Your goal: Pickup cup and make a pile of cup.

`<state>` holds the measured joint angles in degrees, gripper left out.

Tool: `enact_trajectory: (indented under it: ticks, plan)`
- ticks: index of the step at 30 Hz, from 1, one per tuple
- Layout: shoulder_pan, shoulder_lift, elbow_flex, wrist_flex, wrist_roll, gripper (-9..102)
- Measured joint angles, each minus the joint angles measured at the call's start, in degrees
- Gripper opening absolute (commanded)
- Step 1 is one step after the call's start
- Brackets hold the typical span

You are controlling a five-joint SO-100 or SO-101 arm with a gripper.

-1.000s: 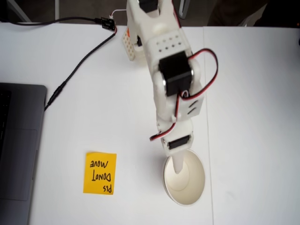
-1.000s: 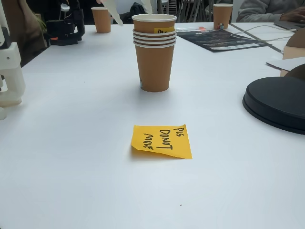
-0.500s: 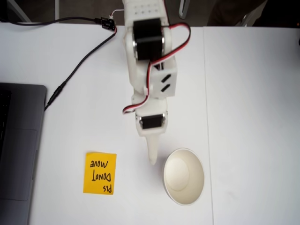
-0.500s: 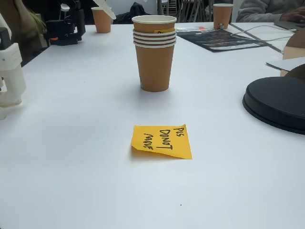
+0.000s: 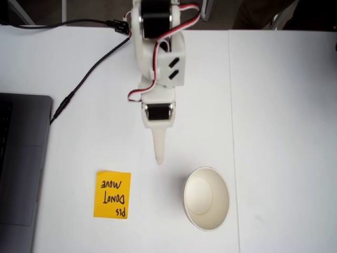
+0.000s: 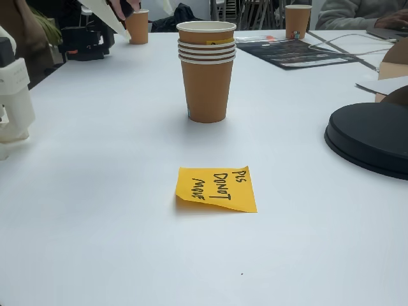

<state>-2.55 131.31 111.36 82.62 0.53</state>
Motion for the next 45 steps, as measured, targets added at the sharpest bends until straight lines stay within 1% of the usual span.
enact_trajectory:
  ticks: [10, 30, 32, 39, 45]
  plan:
    - [0.44, 12.92, 13.54, -6.06, 0.0, 27]
    - [0.35, 20.04, 20.48, -6.5, -0.09, 26]
    - [0.35, 20.92, 21.36, -6.5, -0.09, 24]
    - [0.35, 23.64, 23.91, -6.5, -0.09, 8]
    - [0.35, 27.33, 26.98, -6.5, -0.09, -2]
